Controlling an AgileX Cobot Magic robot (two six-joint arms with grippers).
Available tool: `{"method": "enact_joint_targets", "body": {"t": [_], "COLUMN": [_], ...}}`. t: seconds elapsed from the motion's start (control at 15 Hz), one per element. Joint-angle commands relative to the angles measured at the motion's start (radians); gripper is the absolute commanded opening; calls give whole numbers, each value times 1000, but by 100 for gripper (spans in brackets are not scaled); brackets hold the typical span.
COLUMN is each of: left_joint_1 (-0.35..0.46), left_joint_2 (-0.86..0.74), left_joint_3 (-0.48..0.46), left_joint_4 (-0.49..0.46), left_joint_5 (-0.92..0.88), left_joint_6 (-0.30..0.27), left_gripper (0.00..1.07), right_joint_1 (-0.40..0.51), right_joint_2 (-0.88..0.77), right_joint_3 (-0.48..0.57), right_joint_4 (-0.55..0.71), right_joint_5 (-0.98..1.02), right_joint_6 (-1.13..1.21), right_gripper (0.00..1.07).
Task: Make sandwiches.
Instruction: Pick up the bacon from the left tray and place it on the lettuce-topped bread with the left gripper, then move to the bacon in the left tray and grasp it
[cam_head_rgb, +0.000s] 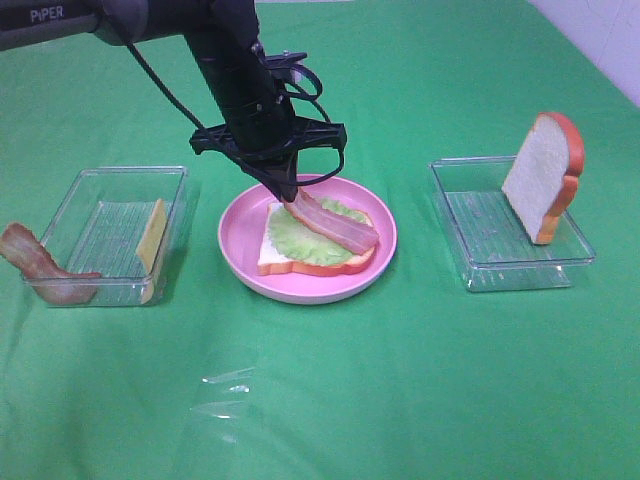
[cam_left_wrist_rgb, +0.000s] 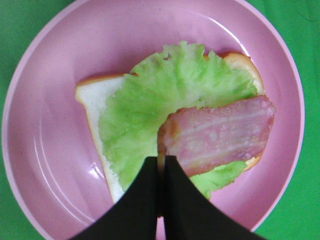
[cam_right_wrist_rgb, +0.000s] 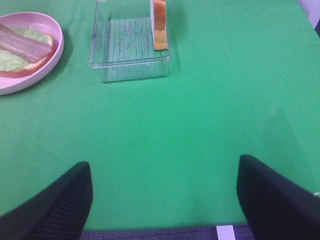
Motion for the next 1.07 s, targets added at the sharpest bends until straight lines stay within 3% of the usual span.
{"method": "enact_joint_targets", "body": {"t": [0.07, 0.13, 0.2, 0.47, 0.67, 0.87, 1.07], "left_joint_1": [-6, -6, -6, -6, -2, 45, 188], "left_joint_2": [-4, -6, -7, -7, -84, -355, -561], "left_joint_3": [-4, -4, -7, -116, -108, 165, 381], "left_joint_4": [1, 21, 36, 46, 76, 180, 184], "left_joint_5": [19, 45, 59, 210, 208, 208, 208], "left_joint_6": [-8, -8, -3, 37, 47, 40, 53], "left_gripper": [28, 83, 102, 102, 101, 101, 101], "right_joint_1": [-5, -5, -5, -5, -5, -5, -5], "right_joint_2": [-26, -26, -26, -26, -26, -26, -26], "right_joint_3": [3, 3, 3, 3, 3, 3, 3], "right_joint_4": [5, 5, 5, 5, 5, 5, 5], "right_joint_5": [-3, -3, -3, -3, -3, -3, -3], "right_joint_6": [-13, -13, -13, -13, -13, -13, -13], "right_gripper": [77, 77, 77, 77, 77, 77, 77]}}
